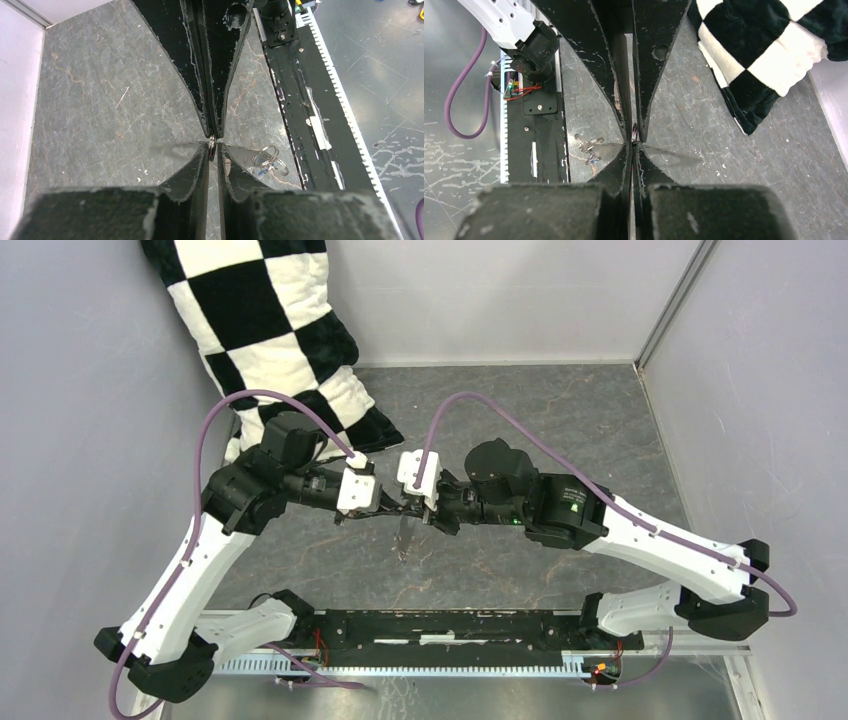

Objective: Put the keys on the keyring

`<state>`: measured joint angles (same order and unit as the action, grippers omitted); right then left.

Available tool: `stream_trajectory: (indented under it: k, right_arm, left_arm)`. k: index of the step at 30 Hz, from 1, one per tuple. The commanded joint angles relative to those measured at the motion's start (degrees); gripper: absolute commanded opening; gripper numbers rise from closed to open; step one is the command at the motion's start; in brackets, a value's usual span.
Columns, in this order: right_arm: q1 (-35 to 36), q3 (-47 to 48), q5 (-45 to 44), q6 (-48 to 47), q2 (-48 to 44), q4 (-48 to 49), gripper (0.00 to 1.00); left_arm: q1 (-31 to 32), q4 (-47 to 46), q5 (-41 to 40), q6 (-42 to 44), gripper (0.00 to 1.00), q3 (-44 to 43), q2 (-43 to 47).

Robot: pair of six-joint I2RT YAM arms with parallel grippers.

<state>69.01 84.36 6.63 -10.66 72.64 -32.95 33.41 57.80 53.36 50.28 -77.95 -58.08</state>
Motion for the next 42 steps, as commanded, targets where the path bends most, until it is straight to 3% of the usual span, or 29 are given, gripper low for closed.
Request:
stream_trajectory:
  k: [1,7,11,14,18,21,24,26,30,33,36,42]
  right_arm:
    - [0.37,3.83,0.65,0.20,0.55,1.37,0.01]
    - [0.41,5.59,-0.03,-0.07,2.25,-0.86,0.01]
    - [0.35,5.81,-0.05,0.02,2.42,-0.93,0.01]
    - [0.30,5.99,-0.22,0.15,2.61,-0.94,0.01]
    - [0.37,6.19,-0.02,0.52,2.54,-0.53,0.01]
    - [0.38,6.18,0.79,1.07,2.41,0.44,0.01]
    - [0.42,3.83,1.80,1.75,0.20,3.89,0.26]
    - [0.35,-0.81,-0.25,2.01,-4.18,9.80,0.41]
    - [0.15,-15.80,-4.71,2.72,-17.06,23.48,0.51]
    - [0.06,-21.45,-5.40,3.39,-22.60,28.06,0.50]
    - [0.02,-25.23,-4.32,4.90,-25.18,31.45,0.46]
    - [0.08,-30.19,-0.60,7.78,-27.06,40.13,0.40]
  left_arm:
    - [0.01,-0.32,-0.23,1.91,0.19,-1.96,0.09]
    - [0.05,-0.40,-1.52,0.94,0.28,-1.61,1.17]
    - [0.01,-0.44,-3.17,0.46,0.30,-1.64,1.52]
    - [0.05,-0.46,-4.06,0.53,0.22,-1.89,1.29]
    - [0.00,-0.46,-3.97,1.99,0.03,-0.83,1.72]
    - [0.03,-0.34,-1.99,2.20,0.02,-0.09,1.66]
    - [0.07,-0.66,0.94,2.17,0.02,-0.17,1.34]
    - [0.09,-5.27,3.02,-4.72,0.02,0.49,1.86]
    - [-0.01,-22.81,8.27,-25.03,0.02,5.33,4.86]
    - [-0.01,-38.11,10.92,-41.65,0.02,9.31,6.21]
    - [-0.01,-49.00,12.94,-52.62,0.02,10.69,5.94]
    - [0.02,-55.51,14.09,-60.77,0.02,10.24,4.68]
